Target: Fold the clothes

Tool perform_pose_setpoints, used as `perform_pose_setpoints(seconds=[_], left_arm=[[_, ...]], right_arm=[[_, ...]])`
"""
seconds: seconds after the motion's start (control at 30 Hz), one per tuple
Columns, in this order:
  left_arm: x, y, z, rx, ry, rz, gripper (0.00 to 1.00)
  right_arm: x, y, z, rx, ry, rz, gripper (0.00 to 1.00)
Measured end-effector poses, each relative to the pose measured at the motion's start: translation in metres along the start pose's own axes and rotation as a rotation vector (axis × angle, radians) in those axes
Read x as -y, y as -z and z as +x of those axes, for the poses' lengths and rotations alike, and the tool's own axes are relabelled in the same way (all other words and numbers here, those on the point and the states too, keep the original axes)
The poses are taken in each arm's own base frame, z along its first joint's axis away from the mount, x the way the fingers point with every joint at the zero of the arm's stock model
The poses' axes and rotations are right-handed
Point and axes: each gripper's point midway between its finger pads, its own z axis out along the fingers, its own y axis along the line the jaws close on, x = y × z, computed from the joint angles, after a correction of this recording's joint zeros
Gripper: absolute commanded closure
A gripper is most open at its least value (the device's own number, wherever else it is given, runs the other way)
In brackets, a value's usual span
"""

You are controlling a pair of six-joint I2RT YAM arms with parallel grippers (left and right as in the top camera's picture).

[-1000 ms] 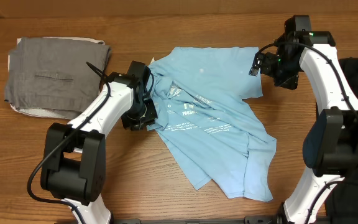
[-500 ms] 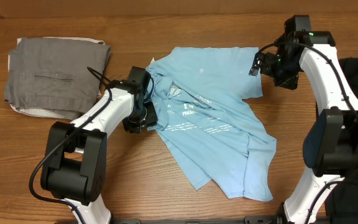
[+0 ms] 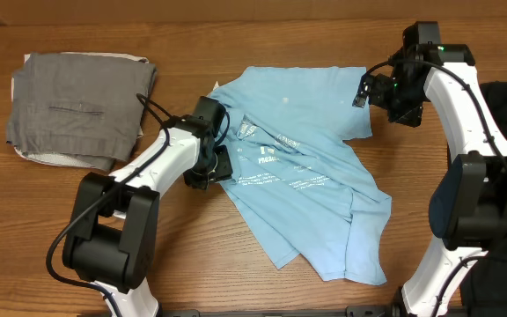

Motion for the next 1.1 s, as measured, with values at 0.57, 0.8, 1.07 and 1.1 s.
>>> perform_pose_setpoints(seconds=[0.57, 0.8, 1.07, 1.1], left_arm=[[0.002, -0.001, -0.002, 0.018, -0.009, -0.003, 0.68], [0.003, -0.006, 0.0, 0.02, -0.006, 0.007, 0.89], [-0.004, -0.003, 0.013, -0.04, -0.001, -0.022, 0.83], [-0.004, -0.001, 0.014, -0.046, -0.003, -0.026, 0.83]], right_arm=[[0.0, 0.0, 0.0, 0.001, 0.001, 0.0, 0.0], [0.0, 0.0, 0.0, 0.0, 0.0, 0.0, 0.0], [0.0, 0.0, 0.0, 0.0, 0.0, 0.0, 0.0], [0.0, 0.0, 0.0, 0.0, 0.0, 0.0, 0.0]])
